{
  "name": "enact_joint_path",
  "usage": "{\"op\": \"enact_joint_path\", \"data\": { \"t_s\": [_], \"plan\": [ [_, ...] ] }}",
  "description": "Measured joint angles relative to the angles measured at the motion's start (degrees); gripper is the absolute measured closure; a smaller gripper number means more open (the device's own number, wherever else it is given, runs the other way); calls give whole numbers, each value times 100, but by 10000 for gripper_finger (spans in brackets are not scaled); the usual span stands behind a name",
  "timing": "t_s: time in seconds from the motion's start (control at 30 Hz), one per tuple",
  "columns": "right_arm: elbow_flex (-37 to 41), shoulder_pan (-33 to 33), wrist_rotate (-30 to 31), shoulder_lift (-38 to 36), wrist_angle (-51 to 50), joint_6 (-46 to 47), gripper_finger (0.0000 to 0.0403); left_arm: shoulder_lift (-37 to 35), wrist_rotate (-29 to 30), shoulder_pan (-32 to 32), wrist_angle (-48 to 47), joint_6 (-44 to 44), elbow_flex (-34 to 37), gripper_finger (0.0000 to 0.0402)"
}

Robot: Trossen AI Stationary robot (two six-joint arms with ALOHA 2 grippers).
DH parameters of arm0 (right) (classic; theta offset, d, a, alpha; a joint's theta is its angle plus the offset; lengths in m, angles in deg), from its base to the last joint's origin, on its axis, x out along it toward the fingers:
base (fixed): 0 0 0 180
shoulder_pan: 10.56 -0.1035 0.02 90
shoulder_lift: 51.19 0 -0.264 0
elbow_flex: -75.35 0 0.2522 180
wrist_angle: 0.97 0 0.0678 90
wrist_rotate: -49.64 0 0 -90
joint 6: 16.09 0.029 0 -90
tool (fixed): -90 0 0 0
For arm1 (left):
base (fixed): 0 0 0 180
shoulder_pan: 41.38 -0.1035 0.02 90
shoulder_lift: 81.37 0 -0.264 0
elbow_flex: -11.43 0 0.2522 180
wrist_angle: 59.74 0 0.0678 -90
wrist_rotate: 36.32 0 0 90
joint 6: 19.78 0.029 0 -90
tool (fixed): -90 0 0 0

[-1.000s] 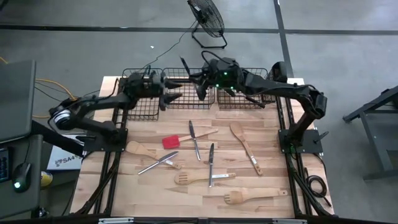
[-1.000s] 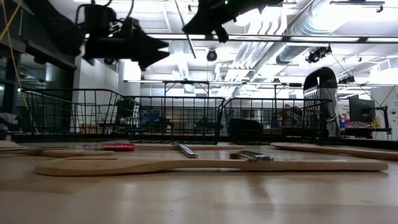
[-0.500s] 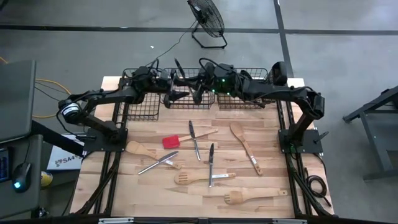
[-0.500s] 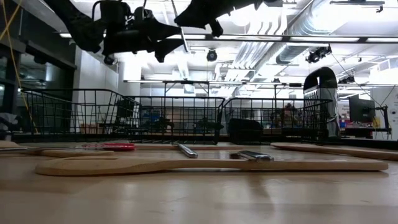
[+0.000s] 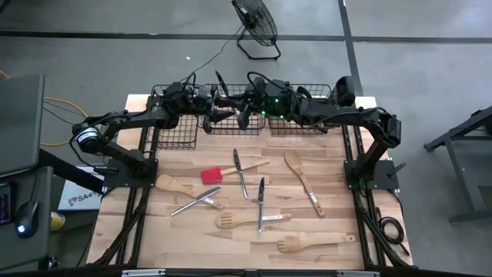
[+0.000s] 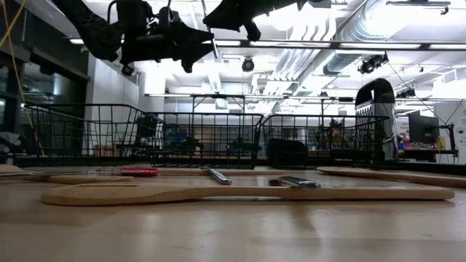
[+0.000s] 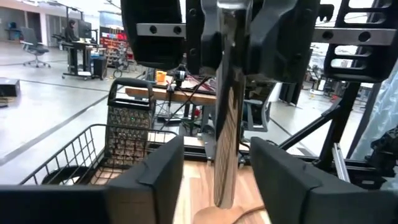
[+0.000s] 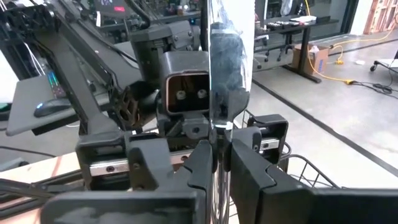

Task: Pick & Place Kitchen Items
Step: Put the table knife into the middle wire basket

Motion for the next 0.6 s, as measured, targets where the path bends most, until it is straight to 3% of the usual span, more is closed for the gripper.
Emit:
{"op": "enact_joint_path", "data": {
  "t_s": [0.3,0.6],
  "plan": [
    [0,0,-48,0,-37,2,375,0,-73,6,78,-2,0,314],
    [0,-2,-129,2,22,8,375,0,-210,42,168,-6,0,328]
  ]
}}
